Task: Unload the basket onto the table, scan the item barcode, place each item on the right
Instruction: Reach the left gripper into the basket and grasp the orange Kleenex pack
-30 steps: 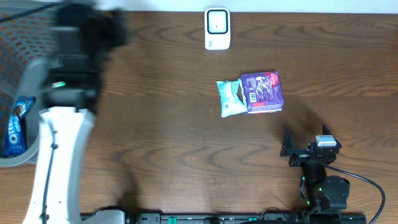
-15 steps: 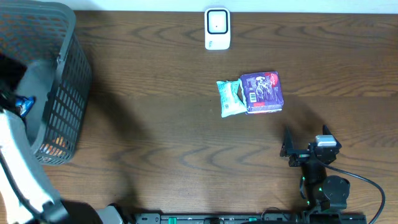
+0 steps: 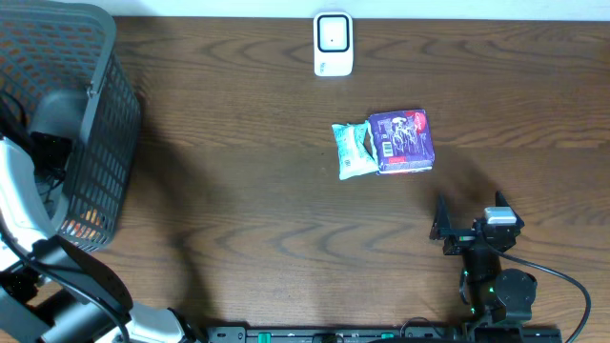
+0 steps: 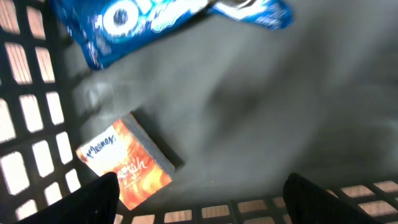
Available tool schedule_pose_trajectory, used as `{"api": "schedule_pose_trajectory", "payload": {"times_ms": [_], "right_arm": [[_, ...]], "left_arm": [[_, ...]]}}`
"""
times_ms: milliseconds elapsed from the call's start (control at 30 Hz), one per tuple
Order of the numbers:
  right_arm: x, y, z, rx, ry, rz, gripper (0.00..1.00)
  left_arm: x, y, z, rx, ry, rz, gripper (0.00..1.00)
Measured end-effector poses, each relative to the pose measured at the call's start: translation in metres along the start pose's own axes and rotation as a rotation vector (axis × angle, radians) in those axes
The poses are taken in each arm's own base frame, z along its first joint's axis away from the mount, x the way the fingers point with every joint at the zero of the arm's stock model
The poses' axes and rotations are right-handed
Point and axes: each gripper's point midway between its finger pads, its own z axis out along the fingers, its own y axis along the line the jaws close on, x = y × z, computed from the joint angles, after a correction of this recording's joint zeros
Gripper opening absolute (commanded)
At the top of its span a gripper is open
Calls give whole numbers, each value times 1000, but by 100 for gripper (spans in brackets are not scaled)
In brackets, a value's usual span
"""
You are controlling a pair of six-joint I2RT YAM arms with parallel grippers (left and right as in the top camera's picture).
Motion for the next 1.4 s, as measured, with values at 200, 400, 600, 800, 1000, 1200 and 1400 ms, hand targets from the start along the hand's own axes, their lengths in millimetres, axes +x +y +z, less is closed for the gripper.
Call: {"api": "schedule_pose_trajectory", "payload": {"times_ms": [200,400,600,800,1000,1200,1400], "right_arm": [[0,0,0,0,0,0,99],[0,0,0,0,0,0,99],[0,0,0,0,0,0,99],[0,0,0,0,0,0,99],[0,0,0,0,0,0,99],[0,0,0,0,0,0,99],[0,0,0,0,0,0,99]], "left_arm": [[19,12,35,-89,89,-74,85],[34,20,70,-171,166,-96,85],[45,30,88,-241,213,-105,64],[46,39,88,-292,210,-113,11],[43,41,86,-302,199,-109,7],[30,8,79,-159,213,-39,7],[-24,-49,-5,139,16,3,7]]}}
